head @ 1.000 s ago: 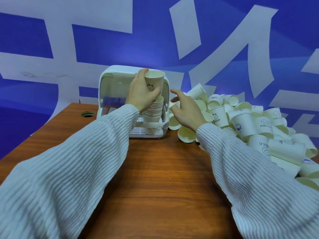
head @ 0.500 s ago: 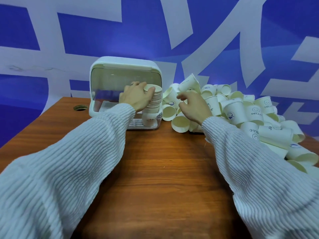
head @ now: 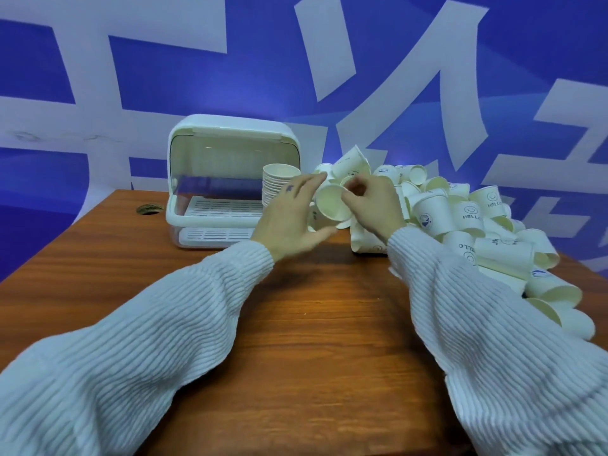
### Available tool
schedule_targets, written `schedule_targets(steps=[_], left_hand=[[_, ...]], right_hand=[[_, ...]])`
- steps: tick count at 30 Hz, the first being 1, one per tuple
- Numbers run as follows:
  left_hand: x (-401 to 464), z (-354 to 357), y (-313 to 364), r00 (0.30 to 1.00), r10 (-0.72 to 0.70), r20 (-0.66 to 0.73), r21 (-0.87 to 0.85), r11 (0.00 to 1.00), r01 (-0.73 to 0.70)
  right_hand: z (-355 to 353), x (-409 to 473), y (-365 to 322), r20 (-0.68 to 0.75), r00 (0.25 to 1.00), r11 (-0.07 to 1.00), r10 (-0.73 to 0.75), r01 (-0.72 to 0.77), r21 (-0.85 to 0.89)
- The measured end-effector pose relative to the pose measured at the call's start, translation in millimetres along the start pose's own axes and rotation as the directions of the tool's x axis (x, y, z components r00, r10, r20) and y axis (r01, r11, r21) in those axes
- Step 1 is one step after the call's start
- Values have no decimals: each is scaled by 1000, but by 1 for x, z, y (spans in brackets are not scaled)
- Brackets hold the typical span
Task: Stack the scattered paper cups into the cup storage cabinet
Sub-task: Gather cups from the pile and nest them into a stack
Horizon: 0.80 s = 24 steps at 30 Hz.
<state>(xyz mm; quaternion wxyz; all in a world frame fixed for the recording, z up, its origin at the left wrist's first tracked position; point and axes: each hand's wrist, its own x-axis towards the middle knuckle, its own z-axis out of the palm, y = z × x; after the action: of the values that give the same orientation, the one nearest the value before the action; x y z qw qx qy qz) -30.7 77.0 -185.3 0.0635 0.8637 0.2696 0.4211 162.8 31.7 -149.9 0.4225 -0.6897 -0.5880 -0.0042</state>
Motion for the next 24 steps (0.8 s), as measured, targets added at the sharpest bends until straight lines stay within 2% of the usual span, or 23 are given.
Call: schedule_targets(steps=[2,4,6,8,9,10,12,13,15,18,20,24], left_hand=[[-1,6,9,985,-109,131,-56,992,117],[-1,9,17,980,-180,83,-68,980,186],[-2,7,22,976,-219,21,-89,972,220],[-2,4,23,970,-241,9,-105,965,241],[-2,2,22,968,-251,14,-99,963,251],[-2,1,21,964,-264,24,-83,961,265],[-3,0,20,957,-287,38,-58,956,289],[-5,-1,20,955,-294,41,-57,954,296],[-8,-2,19,955,-293,42,-56,954,295],[-11,-5,17,959,-280,48,-16,960,281],[-12,-7,17,958,-282,46,-4,959,283],[-12,-9,19,956,-288,55,3,957,289]], right_hand=[[-10,-2,-8,89,996,975,23,-42,219],[-19,-5,-5,132,990,957,44,-79,280],[-28,-7,7,132,990,985,45,-67,161],[-33,-8,24,267,962,972,-63,120,-200],[-33,-10,31,397,912,870,-105,277,-407],[-32,-13,37,521,846,712,-113,435,-552],[-28,-16,47,655,745,421,-126,638,-645],[-26,-18,50,670,728,348,-144,671,-655],[-26,-20,52,660,732,277,-170,678,-681],[-29,-17,50,612,753,237,-241,658,-715],[-32,-13,45,541,804,318,-247,595,-738],[-44,-11,31,462,882,487,-92,445,-752]])
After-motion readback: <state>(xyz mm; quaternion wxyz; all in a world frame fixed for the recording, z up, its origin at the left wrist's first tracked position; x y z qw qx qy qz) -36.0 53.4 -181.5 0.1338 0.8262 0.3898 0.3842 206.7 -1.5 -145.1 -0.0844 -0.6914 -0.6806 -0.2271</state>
